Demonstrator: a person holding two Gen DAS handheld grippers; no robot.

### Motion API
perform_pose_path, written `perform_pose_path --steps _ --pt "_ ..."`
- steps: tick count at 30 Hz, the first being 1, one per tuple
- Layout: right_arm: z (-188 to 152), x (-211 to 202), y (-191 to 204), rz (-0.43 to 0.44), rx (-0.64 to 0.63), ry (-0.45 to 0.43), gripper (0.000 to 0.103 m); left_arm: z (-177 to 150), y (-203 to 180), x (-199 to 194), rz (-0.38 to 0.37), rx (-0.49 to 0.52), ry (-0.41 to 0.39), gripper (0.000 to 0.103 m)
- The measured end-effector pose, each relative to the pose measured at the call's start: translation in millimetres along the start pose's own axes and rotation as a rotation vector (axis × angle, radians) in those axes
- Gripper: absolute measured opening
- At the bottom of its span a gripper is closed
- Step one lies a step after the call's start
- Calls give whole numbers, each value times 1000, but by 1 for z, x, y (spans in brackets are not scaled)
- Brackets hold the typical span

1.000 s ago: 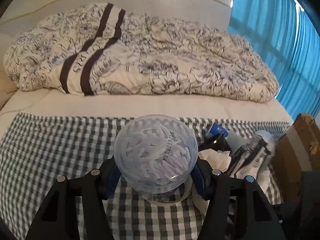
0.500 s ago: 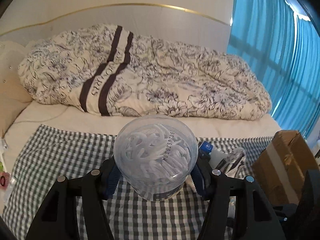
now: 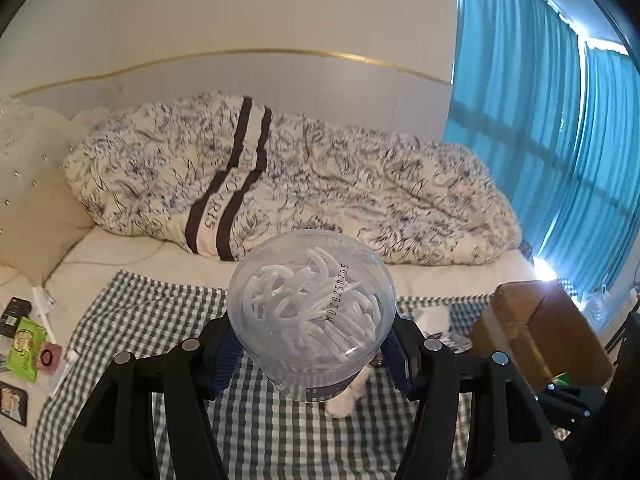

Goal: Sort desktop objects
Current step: 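Lift the hanger tub and white hose and carry them over the cardboard box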

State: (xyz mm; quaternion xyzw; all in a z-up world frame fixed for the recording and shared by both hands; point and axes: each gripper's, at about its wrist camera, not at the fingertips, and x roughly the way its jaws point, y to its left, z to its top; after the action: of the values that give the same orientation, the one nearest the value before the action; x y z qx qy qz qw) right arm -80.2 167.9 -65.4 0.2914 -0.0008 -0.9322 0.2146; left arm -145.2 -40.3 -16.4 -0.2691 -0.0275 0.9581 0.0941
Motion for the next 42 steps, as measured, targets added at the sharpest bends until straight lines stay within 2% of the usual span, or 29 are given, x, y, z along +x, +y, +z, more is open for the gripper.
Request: perform_pose_path --steps 11,17,23,33,42 --pt "23 -82 20 -23 -46 -132 7 9 -26 -96 -8 25 -118 63" --pt "30 -123 28 -52 -73 -206 7 8 -41 -123 2 41 -159 63" --pt "35 -150 26 -89 -79 -262 7 4 -52 -137 -3 40 -174 63" --pt "39 -191 15 -253 -43 -356 7 6 -79 -148 -29 49 -211 63" --pt "39 -216 -30 -401 -8 -352 7 10 -128 -142 -98 76 -220 63"
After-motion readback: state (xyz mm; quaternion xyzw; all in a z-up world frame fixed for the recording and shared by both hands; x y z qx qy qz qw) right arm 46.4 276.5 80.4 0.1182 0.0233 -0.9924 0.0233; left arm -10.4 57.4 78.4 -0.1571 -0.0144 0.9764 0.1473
